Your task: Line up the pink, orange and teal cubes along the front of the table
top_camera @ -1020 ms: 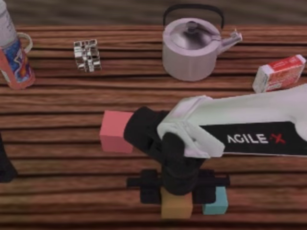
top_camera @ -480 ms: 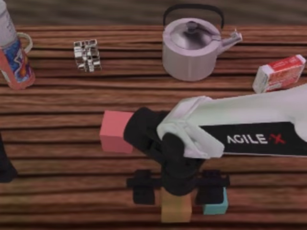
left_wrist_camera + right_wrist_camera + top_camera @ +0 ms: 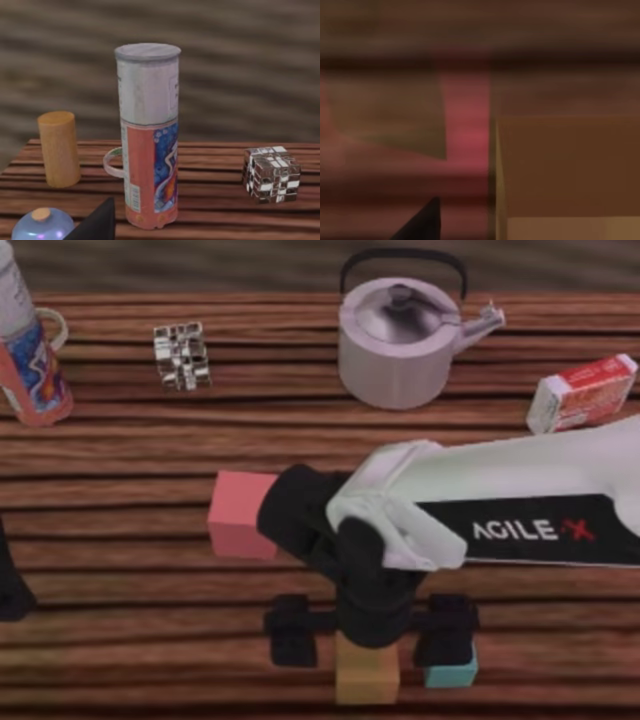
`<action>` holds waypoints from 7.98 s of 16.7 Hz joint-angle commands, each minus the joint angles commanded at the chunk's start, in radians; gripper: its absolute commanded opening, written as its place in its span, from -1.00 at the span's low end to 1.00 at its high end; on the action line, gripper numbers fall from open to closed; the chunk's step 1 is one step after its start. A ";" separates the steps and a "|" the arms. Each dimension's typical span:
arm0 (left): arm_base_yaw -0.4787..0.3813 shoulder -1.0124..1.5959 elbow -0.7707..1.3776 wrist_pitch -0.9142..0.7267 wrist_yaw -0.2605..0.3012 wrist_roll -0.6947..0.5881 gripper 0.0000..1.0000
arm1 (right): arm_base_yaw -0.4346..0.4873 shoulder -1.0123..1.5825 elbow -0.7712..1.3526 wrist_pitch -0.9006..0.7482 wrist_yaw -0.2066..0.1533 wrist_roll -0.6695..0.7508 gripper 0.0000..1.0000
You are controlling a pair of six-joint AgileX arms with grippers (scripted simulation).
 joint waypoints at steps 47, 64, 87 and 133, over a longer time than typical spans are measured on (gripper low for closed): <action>-0.498 2.176 1.753 -1.148 0.003 -0.370 1.00 | -0.903 -2.060 -1.304 0.801 -0.015 -0.923 1.00; -0.496 2.293 1.574 -0.851 0.004 -0.368 0.85 | -0.903 -2.060 -1.304 0.801 -0.015 -0.923 1.00; -0.494 2.277 1.589 -0.873 0.001 -0.365 -1.00 | -0.903 -2.060 -1.304 0.801 -0.015 -0.923 1.00; -0.739 1.847 0.981 -0.700 -0.003 -0.721 -0.55 | -0.903 -2.060 -1.304 0.801 -0.015 -0.923 1.00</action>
